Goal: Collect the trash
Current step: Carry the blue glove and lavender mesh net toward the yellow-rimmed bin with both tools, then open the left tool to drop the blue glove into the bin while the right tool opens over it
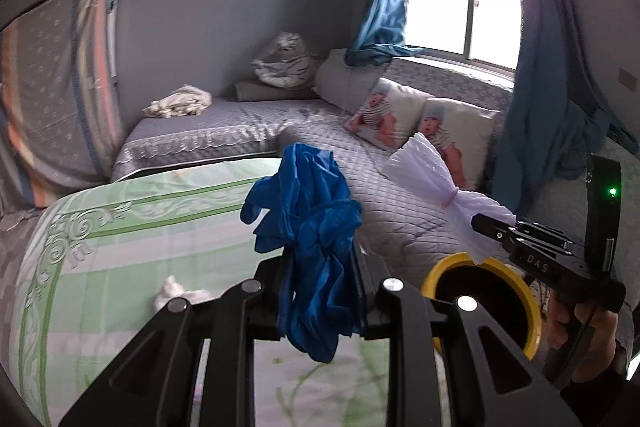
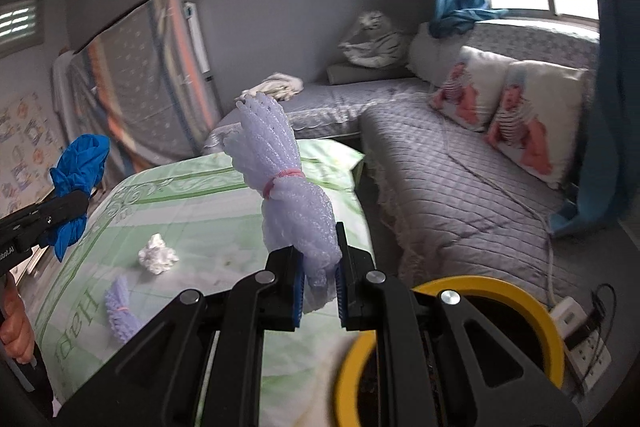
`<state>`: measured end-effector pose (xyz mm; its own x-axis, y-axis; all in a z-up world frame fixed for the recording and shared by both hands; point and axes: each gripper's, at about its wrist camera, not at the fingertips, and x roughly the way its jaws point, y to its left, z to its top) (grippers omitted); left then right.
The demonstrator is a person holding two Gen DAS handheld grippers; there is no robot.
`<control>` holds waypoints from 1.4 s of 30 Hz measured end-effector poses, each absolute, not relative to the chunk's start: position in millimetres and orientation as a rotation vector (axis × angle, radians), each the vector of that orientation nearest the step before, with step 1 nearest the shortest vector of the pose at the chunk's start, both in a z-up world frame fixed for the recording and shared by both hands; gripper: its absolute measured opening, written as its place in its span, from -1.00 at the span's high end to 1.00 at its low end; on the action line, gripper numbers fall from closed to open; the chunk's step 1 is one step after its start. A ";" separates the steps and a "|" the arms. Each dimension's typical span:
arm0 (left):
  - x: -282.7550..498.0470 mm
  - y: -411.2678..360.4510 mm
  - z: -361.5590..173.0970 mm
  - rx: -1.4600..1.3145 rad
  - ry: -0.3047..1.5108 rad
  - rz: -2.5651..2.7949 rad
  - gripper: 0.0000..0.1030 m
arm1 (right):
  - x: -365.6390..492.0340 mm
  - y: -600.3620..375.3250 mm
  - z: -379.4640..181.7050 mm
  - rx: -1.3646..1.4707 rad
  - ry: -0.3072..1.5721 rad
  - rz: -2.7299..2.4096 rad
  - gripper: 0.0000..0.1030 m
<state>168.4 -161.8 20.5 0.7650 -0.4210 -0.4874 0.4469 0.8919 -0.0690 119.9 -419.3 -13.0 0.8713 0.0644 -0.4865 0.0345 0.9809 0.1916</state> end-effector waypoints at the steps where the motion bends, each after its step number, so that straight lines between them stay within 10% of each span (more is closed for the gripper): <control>1: 168.0 -168.6 20.3 0.055 0.518 -0.486 0.57 | 117.5 -424.8 -14.0 0.206 0.512 0.001 0.77; 42: 186.2 -369.4 -94.7 0.200 0.770 -0.823 0.56 | 53.1 -545.4 -104.4 0.419 0.663 -0.357 0.76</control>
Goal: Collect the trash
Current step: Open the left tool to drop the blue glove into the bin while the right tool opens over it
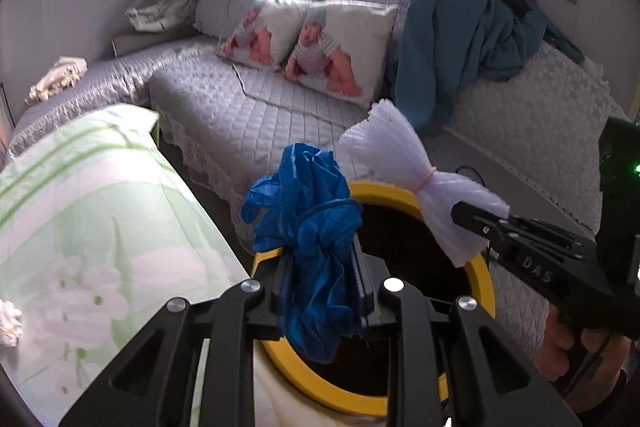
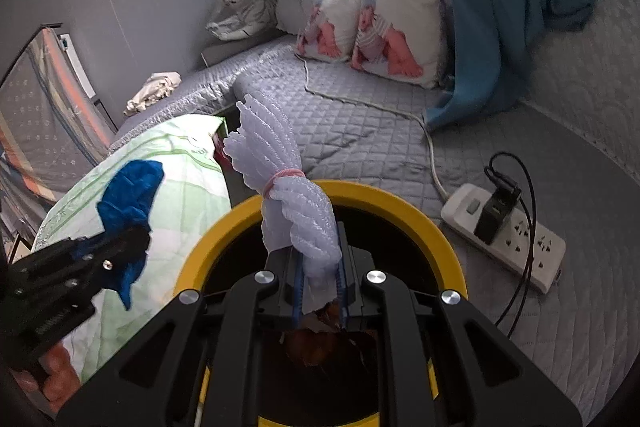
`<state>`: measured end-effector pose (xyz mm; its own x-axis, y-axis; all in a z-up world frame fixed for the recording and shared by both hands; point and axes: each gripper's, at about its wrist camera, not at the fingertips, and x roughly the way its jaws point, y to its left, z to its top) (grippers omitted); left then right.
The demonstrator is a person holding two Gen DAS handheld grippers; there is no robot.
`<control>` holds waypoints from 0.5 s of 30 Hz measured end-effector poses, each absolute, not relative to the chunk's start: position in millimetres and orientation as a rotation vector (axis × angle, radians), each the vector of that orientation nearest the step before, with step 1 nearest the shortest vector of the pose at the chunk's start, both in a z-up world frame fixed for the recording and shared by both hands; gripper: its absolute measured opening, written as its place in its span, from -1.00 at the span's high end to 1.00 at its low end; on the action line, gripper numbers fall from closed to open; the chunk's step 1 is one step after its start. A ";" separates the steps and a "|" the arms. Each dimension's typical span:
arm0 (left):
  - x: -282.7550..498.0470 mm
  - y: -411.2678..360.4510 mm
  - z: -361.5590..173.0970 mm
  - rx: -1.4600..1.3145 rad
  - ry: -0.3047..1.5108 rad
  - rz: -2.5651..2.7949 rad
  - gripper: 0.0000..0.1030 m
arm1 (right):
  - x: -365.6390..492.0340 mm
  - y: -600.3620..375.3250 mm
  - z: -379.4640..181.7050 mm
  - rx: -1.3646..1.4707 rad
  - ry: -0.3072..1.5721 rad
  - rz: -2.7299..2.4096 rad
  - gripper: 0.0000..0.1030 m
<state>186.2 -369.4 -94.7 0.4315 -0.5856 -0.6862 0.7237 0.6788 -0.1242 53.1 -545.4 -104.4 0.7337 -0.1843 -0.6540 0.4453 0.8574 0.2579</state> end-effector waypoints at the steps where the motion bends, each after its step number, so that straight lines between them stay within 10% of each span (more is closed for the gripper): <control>1: 189.0 -372.0 -100.7 0.198 0.789 -0.825 0.56 | 53.3 -547.2 -107.6 0.426 0.670 -0.363 0.76; 15: 199.1 -388.2 -131.7 0.212 0.887 -0.833 0.42 | 53.5 -561.4 -130.2 0.471 0.734 -0.392 0.74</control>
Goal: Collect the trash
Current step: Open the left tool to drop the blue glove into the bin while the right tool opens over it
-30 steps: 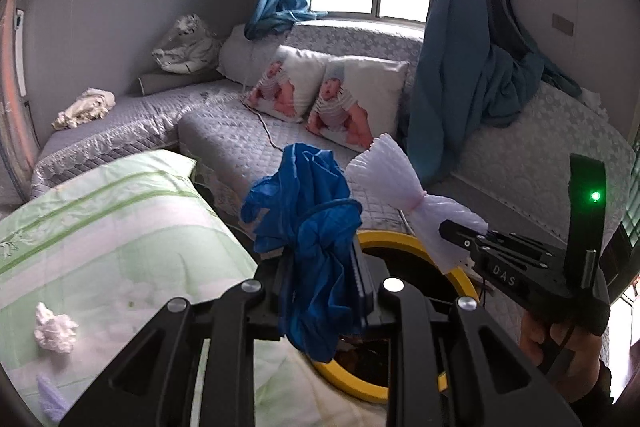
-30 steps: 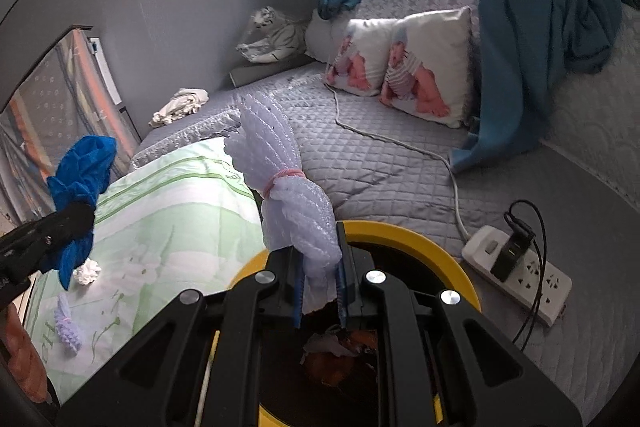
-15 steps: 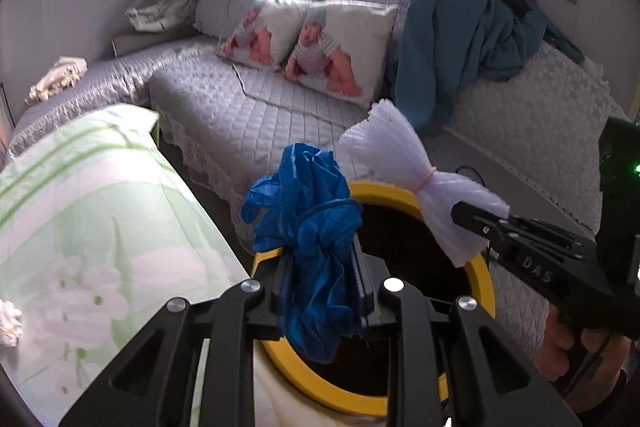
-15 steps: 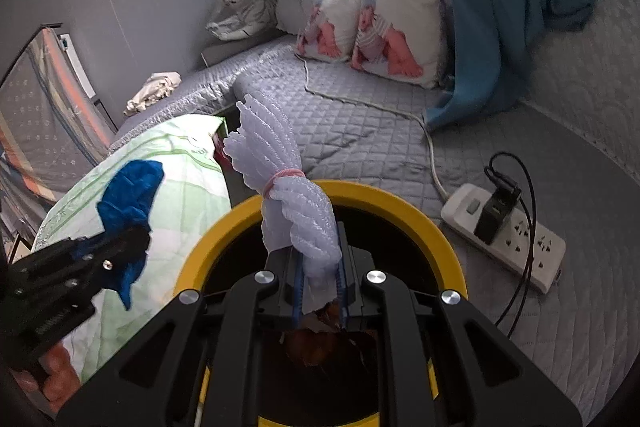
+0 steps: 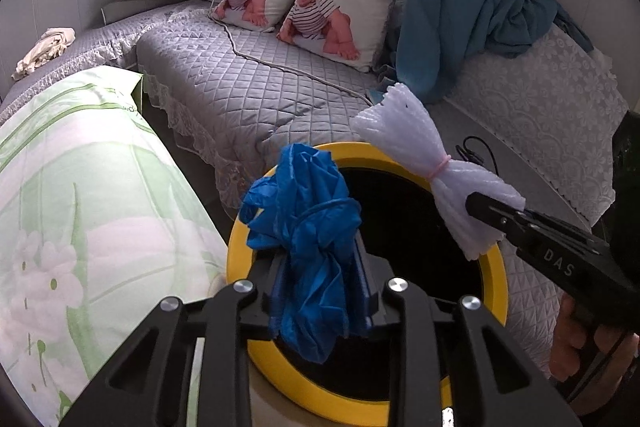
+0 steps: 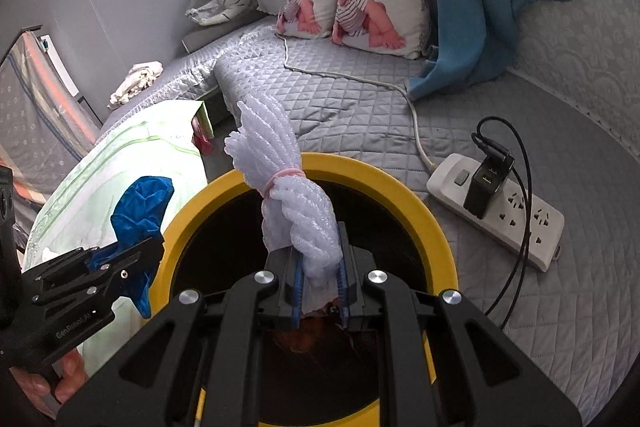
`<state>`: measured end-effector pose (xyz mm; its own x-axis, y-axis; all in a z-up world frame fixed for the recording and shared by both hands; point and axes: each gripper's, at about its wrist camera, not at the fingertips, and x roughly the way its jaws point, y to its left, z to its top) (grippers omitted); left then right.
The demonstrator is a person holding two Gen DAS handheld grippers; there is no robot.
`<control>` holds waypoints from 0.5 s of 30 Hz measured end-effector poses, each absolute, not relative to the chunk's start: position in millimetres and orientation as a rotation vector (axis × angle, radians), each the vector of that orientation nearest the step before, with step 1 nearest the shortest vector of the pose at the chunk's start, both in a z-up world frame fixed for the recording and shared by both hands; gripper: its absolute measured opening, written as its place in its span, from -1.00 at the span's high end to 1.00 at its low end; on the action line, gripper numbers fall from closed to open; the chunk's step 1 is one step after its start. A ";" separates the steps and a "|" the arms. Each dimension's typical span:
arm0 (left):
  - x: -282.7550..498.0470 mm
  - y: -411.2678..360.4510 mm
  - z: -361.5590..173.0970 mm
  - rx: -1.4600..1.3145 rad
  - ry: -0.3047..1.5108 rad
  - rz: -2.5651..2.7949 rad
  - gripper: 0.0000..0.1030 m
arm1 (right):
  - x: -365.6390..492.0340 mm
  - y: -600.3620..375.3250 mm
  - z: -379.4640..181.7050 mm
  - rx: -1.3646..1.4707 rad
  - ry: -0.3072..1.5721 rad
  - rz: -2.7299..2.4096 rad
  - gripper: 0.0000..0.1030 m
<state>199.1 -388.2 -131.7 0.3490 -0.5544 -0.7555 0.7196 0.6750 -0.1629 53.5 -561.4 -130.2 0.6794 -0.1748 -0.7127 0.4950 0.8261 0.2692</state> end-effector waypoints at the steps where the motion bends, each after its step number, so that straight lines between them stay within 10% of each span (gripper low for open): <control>1: 199.5 -387.5 -132.2 0.208 0.889 -0.829 0.39 | 53.4 -562.0 -130.1 0.472 0.735 -0.393 0.74; 15: 204.8 -375.0 -121.8 0.157 0.861 -0.772 -0.54 | 41.8 -571.8 -123.4 0.493 0.711 -0.440 0.06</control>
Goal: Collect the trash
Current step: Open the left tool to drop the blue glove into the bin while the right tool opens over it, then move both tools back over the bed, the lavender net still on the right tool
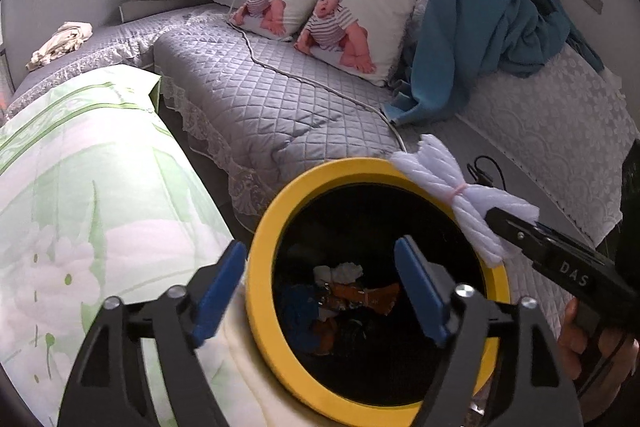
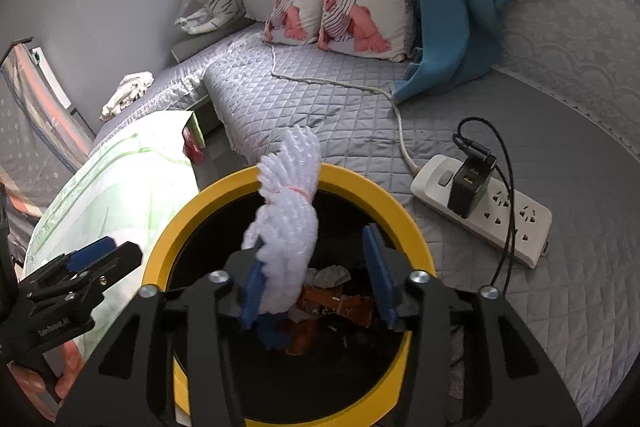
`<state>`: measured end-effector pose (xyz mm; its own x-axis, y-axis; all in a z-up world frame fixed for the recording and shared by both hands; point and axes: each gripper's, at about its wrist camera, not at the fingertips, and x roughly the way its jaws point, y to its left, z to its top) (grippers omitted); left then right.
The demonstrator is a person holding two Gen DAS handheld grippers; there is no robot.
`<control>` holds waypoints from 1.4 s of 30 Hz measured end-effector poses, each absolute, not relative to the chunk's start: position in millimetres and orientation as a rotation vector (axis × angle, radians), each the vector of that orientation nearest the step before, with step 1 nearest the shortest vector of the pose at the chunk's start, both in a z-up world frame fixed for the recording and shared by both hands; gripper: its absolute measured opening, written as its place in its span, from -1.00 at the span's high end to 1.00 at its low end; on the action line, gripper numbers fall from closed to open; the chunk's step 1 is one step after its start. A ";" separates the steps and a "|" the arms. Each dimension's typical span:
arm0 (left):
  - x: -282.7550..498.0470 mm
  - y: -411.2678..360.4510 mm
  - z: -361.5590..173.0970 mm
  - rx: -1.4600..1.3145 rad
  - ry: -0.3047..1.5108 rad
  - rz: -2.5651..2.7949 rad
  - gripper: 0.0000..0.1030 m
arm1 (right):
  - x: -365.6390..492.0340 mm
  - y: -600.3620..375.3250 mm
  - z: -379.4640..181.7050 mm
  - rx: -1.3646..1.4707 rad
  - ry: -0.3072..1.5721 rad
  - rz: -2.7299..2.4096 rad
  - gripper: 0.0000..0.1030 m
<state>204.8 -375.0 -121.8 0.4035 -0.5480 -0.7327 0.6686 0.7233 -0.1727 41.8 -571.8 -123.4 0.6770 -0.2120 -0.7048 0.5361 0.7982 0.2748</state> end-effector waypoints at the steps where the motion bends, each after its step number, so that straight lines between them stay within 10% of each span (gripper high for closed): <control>1: 205.7 -373.4 -121.0 0.153 0.860 -0.768 -0.54 | 40.3 -572.3 -122.1 0.496 0.707 -0.444 0.04; 18: 214.8 -332.7 -100.2 0.081 0.837 -0.686 -0.66 | 35.0 -563.5 -103.5 0.500 0.673 -0.441 -0.51; 42: 226.7 -171.0 -77.1 -0.012 0.778 -0.406 -0.73 | 55.2 -522.7 -78.2 0.463 0.652 -0.327 -0.63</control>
